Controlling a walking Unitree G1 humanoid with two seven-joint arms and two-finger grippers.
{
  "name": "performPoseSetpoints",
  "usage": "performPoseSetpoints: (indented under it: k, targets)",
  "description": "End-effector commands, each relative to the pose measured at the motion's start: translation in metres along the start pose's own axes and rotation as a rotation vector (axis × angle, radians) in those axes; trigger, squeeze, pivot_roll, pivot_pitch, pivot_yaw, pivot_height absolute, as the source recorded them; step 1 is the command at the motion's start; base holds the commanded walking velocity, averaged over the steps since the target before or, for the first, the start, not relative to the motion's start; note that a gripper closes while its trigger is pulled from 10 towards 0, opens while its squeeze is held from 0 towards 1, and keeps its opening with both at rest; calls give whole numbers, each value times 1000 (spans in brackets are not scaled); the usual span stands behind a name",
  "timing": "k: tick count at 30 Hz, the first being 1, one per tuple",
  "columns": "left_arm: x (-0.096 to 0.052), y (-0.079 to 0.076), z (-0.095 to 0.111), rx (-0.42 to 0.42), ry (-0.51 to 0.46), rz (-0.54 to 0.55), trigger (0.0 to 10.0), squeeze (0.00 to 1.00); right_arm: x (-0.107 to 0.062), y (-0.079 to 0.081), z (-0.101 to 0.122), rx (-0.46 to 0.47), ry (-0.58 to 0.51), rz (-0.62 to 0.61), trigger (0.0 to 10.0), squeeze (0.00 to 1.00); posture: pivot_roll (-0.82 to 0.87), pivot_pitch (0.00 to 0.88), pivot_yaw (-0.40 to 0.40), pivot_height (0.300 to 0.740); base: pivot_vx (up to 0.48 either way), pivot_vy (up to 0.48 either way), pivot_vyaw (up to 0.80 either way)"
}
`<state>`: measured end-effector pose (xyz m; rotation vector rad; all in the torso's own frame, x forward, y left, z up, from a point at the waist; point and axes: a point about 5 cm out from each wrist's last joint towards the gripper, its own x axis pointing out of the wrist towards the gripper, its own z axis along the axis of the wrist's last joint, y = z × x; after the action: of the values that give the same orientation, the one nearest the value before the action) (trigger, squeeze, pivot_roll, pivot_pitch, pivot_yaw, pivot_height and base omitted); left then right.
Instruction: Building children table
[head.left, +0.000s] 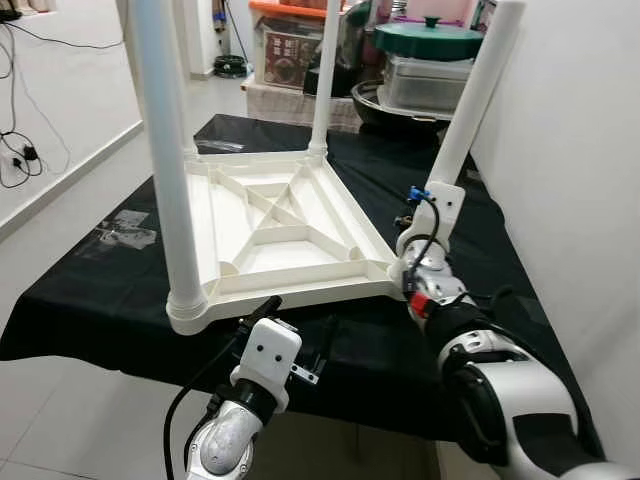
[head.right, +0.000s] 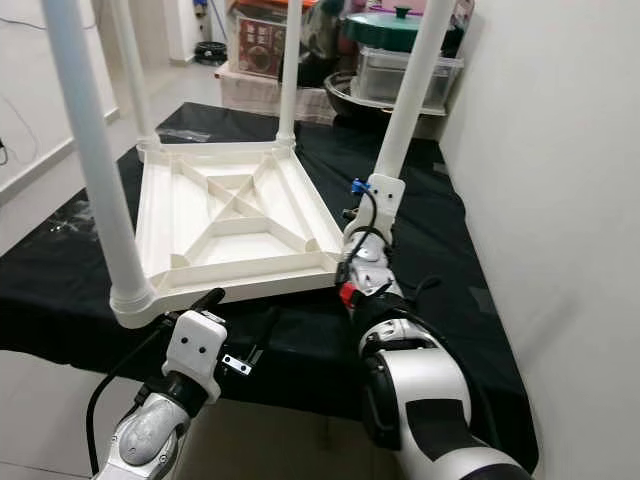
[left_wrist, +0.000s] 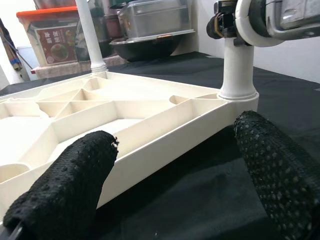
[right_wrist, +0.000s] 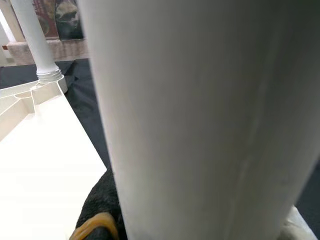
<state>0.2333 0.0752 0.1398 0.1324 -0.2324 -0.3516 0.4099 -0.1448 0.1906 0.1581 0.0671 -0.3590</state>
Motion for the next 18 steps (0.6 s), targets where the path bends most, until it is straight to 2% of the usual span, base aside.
performPoseSetpoints:
  k: [1,2,3,5,6,7,8,9,10,12,13,14,15,16,18]
  targets:
    - [-1,-2,-3,3,17,-10,10000,0,1,-2,-2,49,30,1,10000,384,83,26,-121,740,0,0,0]
    - [-1,-2,-3,3,18,-10,10000,0,-1,12,4,85,-8,151,10000,1000,83,24,-123,740,0,0,0]
    - [-1,-2,-3,3,18,-10,10000,0,-6,27,8,141,-17,348,10000,1000,86,18,-125,740,0,0,0]
    - [-1,-2,-3,3,18,-10,10000,0,-6,27,8,141,-17,348,10000,1000,86,18,-125,740,0,0,0]
    - [-1,-2,-3,2,17,-10,10000,0,-17,49,7,191,32,744,10000,0,86,14,-125,740,0,0,0]
    - [-1,-2,-3,2,17,-10,10000,0,-17,49,7,191,32,744,10000,0,86,14,-125,740,0,0,0]
    - [-1,-3,-3,2,17,-10,10000,0,-23,54,4,209,65,892,10000,0,85,13,-123,740,0,0,0]
    - [-1,-3,-3,2,17,-10,10000,0,-23,54,4,209,65,892,10000,0,85,13,-123,740,0,0,0]
    - [-2,-3,-3,1,17,-10,10000,0,-29,56,2,194,93,1044,10000,0,85,13,-123,740,0,0,0]
    - [-2,-3,-3,1,17,-10,10000,0,-29,56,2,194,93,1044,10000,0,85,13,-123,740,0,0,0]
    - [-2,-3,-3,2,17,-10,10000,0,-35,55,2,176,98,1183,10000,0,86,9,-125,740,0,0,0]
    - [-2,-3,-3,2,17,-10,10000,0,-35,55,2,176,98,1183,10000,0,86,9,-125,740,0,0,0]
    - [-2,-3,-4,1,18,-10,10000,0,-42,49,1,112,88,1337,10000,0,86,7,-124,740,0,0,0]
    - [-2,-3,-4,1,18,-10,10000,0,-42,49,1,112,88,1337,10000,0,86,7,-124,740,0,0,0]
    - [-2,-3,-4,1,18,-10,10000,0,-50,42,0,49,94,1516,10000,0,88,5,-123,740,0,0,0]
